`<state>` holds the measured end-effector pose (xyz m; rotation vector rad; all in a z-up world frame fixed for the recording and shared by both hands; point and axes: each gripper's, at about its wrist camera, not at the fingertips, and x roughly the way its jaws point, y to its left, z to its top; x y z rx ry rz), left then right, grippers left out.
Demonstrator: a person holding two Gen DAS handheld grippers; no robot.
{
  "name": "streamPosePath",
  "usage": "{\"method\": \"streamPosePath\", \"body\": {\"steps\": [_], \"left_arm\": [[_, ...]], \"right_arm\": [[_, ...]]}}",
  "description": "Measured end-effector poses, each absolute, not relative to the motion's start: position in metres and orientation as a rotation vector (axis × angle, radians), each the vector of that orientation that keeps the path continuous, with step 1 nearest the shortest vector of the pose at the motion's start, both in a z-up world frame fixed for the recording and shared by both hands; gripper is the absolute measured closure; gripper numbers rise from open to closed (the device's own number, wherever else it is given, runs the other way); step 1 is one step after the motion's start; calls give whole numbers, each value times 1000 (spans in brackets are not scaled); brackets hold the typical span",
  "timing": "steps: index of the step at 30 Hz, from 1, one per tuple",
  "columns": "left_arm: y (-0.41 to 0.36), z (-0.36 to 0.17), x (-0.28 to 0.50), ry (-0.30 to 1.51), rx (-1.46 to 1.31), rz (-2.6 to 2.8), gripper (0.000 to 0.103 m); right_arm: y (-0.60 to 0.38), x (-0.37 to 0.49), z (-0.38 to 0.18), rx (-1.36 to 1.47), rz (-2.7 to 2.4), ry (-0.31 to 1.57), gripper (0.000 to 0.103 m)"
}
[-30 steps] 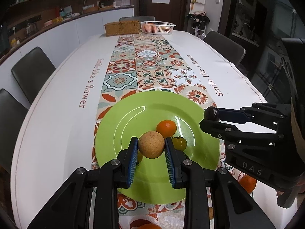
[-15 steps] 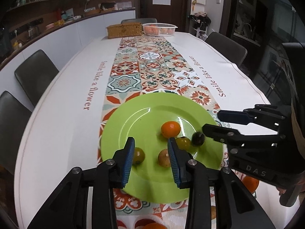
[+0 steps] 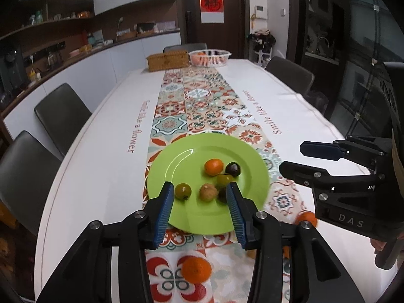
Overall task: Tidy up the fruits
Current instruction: 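Open both tools over the plate and withdraw them toward the mandarins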
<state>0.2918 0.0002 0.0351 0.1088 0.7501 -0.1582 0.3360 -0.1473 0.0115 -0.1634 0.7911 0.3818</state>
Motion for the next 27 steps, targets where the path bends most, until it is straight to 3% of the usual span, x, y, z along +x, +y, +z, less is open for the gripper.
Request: {"method": "streamPosePath", "body": {"steps": [13,16,27], "left_arm": [[-16,65,229,658,145,-174,48],[-18,65,218,649,154,-185,47],[-22,47,195,673,150,-202,43]], "right_arm": [[-166,268,43,-118,367,697,57],[-172,255,42,-106,357,687,53],[-184,225,31,-108,323,680,53]]}}
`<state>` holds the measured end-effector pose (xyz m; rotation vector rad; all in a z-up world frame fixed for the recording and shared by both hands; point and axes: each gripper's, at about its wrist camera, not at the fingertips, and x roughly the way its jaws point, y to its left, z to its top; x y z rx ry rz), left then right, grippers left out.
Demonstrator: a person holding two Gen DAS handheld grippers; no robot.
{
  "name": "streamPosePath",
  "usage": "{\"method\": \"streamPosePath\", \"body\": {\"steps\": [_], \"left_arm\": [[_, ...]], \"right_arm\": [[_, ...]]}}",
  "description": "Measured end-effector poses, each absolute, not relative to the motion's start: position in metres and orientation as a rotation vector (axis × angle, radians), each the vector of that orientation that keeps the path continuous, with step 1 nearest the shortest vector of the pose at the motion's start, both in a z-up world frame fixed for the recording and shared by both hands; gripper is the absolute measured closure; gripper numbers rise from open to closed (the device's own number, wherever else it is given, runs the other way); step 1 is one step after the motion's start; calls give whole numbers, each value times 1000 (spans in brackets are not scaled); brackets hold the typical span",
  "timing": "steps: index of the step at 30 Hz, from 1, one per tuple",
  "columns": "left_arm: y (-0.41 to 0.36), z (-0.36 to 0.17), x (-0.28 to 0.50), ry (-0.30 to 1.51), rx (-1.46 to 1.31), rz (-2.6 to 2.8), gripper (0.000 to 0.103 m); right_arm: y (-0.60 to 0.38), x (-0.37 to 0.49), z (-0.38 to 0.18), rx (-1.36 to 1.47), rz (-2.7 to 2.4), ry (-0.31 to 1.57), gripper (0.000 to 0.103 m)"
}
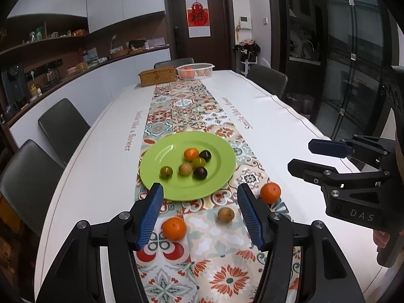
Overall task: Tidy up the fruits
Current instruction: 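Open both tools over the plate and withdraw them toward the mandarins, then grasp a brown fruit with the left tool while the right tool grasps a mandarin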
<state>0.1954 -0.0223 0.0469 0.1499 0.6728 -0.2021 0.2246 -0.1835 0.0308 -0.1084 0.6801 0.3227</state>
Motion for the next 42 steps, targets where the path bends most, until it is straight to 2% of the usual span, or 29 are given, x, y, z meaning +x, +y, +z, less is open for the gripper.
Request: {"method": "streamPosePath", "body": {"steps": [23,42], "left_arm": [[-39,-24,220,843,170,-250,43],[-55,-71,254,965,236,-290,43]], "right_arm": [[-203,243,-32,-120,293,834,53],[-197,268,-77,-307,384,967,53]]}}
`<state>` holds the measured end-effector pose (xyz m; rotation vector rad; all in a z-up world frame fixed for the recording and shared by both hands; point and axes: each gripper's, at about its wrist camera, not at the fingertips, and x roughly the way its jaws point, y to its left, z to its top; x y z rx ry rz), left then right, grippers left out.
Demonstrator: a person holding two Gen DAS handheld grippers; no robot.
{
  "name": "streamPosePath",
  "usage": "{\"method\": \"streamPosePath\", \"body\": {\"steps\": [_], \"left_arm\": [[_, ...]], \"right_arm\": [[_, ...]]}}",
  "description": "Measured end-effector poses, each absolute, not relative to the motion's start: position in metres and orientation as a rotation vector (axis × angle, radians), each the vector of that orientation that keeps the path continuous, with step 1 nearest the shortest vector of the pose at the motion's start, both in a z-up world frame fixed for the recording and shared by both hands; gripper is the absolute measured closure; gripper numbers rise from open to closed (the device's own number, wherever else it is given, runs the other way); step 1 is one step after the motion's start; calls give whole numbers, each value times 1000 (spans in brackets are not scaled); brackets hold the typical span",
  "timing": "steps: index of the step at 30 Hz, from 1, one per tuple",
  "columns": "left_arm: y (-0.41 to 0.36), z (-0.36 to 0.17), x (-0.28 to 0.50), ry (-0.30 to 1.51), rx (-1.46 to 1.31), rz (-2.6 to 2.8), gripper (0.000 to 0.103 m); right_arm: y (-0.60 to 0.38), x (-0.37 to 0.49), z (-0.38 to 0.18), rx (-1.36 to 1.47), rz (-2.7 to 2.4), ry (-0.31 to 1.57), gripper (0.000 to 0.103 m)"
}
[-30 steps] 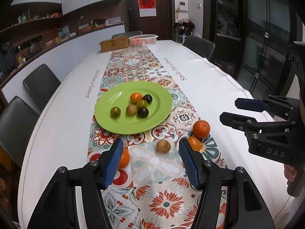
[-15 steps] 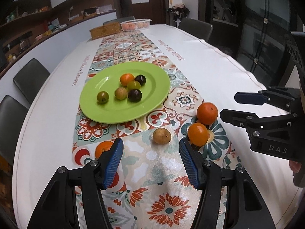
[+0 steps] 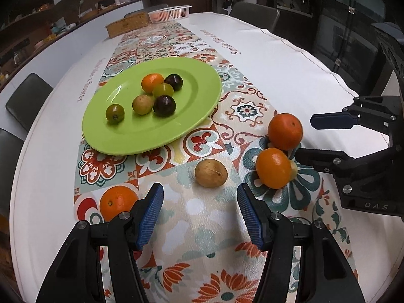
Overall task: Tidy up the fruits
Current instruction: 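Grasp a brown fruit with the left tool while the right tool grasps a mandarin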
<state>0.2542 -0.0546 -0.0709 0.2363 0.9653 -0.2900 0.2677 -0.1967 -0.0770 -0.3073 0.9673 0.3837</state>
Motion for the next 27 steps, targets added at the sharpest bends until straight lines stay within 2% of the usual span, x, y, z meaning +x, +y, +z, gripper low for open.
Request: {"method": "streamPosePath", "body": {"steps": [9,15,20,27], "left_arm": [[-56,-79,267,989,231,-297,44],[-57,-81,275,1001,216,-304,59],[-59,-82,277,1017,187,-326,73],[-59,-78,274,1017,146,-335,74]], "right_arm": [[-194,280,-80,-328,415,974,53],[-191,285,-83,-335,441,978,54],[-192,288,-85,-301,463,991,61],[-197,285,-84,-257,443,984,62]]}}
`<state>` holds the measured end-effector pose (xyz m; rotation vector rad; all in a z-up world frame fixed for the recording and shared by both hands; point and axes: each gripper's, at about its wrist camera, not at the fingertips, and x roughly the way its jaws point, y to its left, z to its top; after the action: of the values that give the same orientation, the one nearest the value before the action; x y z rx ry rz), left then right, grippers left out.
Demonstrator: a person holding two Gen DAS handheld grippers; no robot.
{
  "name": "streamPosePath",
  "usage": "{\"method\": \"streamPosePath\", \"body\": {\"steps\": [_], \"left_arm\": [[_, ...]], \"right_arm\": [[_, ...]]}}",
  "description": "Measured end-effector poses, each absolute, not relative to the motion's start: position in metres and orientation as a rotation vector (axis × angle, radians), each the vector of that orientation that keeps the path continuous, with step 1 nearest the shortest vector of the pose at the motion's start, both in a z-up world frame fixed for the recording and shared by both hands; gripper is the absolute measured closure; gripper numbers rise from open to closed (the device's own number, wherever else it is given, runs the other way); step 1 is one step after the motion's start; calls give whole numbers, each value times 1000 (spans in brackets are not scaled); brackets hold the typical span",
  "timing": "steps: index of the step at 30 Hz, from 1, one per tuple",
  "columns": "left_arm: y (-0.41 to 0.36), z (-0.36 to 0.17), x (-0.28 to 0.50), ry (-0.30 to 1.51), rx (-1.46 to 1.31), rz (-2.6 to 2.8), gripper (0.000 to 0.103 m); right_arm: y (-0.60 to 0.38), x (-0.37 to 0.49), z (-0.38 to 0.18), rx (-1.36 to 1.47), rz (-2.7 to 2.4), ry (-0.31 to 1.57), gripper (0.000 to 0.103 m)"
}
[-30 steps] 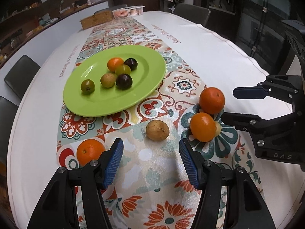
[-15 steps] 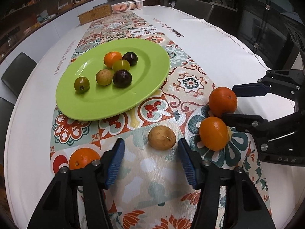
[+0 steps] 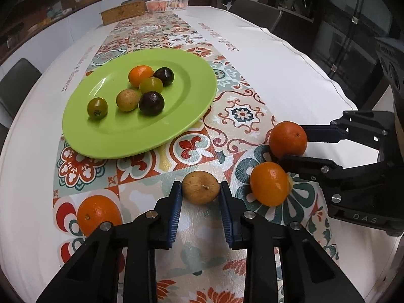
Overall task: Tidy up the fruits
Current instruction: 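Grasp a brown fruit with the left tool while the right tool grasps a mandarin, then lower the brown fruit with the left tool onto the plate while the right tool lowers the mandarin there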
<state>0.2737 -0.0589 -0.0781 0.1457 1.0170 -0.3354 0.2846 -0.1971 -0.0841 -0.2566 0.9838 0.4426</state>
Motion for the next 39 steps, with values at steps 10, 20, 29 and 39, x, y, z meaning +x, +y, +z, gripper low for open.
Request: {"method": "streamPosePath", "body": {"steps": [10,20,29,39], "left_arm": [[-59,-49,253,942,128,-335,74],[-52,-12,232,853,106,-323,74],[-38,22,223,776,92,-294,74],[-28,46,236,726,100,-264,74]], "right_arm": [[-202,268,-65,-204,421,929,62],[-197,248,-28,-180,418,832,62],[-187,240,2,-142,424,752,62],[-170,253,31,-128,425,685,62]]}}
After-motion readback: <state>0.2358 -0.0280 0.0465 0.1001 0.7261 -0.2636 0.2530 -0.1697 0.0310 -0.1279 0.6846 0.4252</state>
